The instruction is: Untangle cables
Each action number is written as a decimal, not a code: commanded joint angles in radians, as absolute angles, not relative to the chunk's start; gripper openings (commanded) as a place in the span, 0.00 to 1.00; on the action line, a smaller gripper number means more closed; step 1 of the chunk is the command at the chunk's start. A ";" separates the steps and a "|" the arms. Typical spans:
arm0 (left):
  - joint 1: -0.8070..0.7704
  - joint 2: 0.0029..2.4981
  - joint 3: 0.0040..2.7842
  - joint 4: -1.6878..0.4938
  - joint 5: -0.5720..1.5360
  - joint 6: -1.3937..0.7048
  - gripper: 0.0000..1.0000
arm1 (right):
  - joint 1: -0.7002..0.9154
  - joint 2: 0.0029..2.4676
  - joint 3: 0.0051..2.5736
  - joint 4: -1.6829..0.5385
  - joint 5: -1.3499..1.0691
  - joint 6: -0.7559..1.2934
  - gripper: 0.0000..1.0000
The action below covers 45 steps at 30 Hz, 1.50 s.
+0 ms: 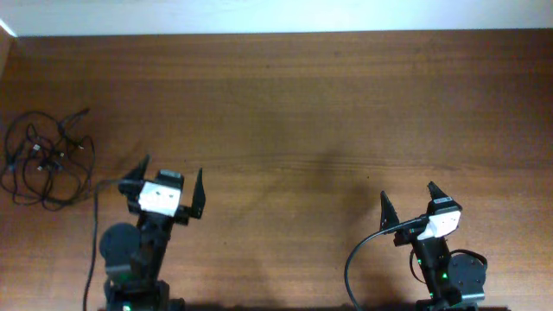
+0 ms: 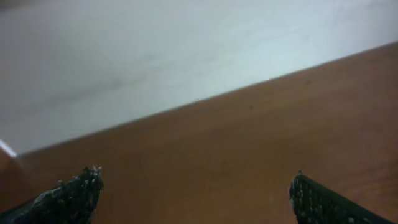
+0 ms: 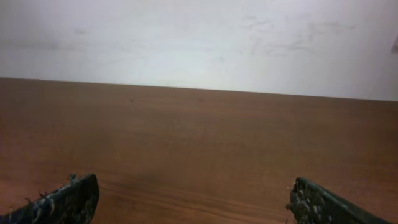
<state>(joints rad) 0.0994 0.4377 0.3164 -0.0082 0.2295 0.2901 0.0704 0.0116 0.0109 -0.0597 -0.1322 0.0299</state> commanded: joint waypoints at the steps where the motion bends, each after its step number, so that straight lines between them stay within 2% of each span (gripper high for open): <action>1: 0.087 0.305 0.187 0.008 0.147 0.304 1.00 | 0.064 0.003 0.006 -0.064 -0.146 0.033 0.99; 8: 0.088 0.101 0.014 0.028 0.114 0.255 0.99 | 0.064 0.004 0.006 -0.064 -0.146 0.033 0.99; 11: 0.088 0.009 0.008 -0.072 0.111 0.252 0.99 | 0.064 0.004 0.006 -0.064 -0.146 0.033 0.99; 45: 0.086 0.005 0.009 -0.073 0.096 0.252 0.99 | 0.064 0.004 0.006 -0.065 -0.146 0.033 0.99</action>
